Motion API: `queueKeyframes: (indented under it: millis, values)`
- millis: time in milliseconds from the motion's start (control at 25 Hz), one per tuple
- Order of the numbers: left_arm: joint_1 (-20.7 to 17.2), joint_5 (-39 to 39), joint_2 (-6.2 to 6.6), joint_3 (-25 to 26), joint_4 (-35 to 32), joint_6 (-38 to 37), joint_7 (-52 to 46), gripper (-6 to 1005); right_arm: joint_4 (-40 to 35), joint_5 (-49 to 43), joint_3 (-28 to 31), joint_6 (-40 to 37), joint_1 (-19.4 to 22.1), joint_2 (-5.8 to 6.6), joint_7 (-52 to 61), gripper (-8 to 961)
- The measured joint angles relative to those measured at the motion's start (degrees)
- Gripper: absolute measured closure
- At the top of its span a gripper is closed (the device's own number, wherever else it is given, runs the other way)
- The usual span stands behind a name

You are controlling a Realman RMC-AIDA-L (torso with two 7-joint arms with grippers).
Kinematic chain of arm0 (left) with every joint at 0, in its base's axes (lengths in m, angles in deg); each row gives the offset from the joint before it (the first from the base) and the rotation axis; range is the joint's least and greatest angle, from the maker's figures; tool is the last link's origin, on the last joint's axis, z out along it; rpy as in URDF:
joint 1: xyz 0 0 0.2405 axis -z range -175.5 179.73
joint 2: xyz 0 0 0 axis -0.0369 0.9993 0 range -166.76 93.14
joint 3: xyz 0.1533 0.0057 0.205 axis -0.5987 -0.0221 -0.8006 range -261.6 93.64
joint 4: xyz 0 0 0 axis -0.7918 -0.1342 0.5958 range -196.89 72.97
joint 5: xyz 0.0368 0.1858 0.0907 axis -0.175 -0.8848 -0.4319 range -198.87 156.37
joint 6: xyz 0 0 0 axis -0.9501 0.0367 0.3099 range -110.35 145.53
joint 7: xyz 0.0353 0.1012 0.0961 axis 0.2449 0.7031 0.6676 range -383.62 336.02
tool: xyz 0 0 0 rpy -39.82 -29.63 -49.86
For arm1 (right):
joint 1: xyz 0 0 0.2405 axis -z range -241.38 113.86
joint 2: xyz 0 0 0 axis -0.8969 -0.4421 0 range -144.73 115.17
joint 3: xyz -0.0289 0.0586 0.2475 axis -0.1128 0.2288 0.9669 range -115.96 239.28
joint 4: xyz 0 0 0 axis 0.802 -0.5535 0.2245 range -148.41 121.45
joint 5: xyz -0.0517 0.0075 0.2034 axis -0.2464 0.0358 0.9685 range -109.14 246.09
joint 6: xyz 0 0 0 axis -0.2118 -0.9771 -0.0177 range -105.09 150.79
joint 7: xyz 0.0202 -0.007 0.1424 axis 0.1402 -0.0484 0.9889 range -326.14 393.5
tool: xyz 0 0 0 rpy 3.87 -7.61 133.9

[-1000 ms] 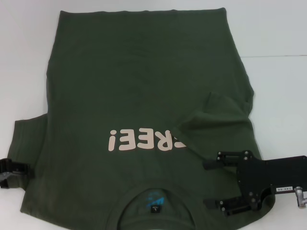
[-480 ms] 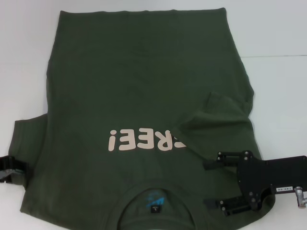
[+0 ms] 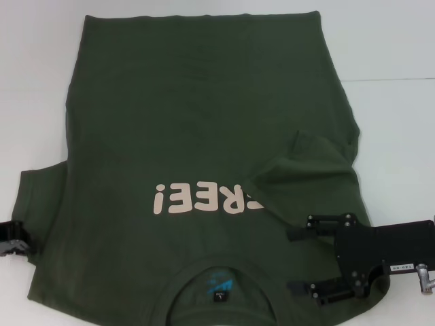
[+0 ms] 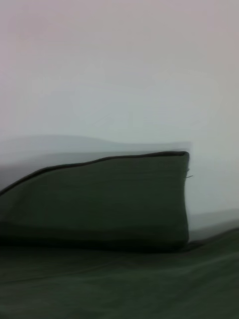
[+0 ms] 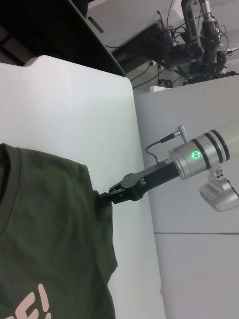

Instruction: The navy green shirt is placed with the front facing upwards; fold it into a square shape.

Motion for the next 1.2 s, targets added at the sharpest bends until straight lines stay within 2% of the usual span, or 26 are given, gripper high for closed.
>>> queueKeyframes:
  millis: [120, 320, 720, 1200]
  values:
    - [0.0, 0.0, 0.0, 0.0, -0.3, 0.1, 0.1, 874, 0.0, 0.0, 0.0, 0.0, 0.0, -0.02, 0.4, 72]
    - [-0.3, 0.0, 0.0, -0.1, -1.5, 0.2, 0.5, 920, 0.0, 0.0, 0.0, 0.0, 0.0, -0.02, 0.5, 72]
    - [-2.2, -3.0, 0.31, 0.7, -5.7, 1.2, 0.7, 929, 0.0, 0.3, 0.3, 0.0, 0.2, -0.02, 0.5, 72]
    - [-2.6, -3.1, 0.35, 1.6, -7.2, 8.8, 0.8, 935, 0.7, 0.4, 0.4, 0.1, 0.1, -0.02, 0.5, 71]
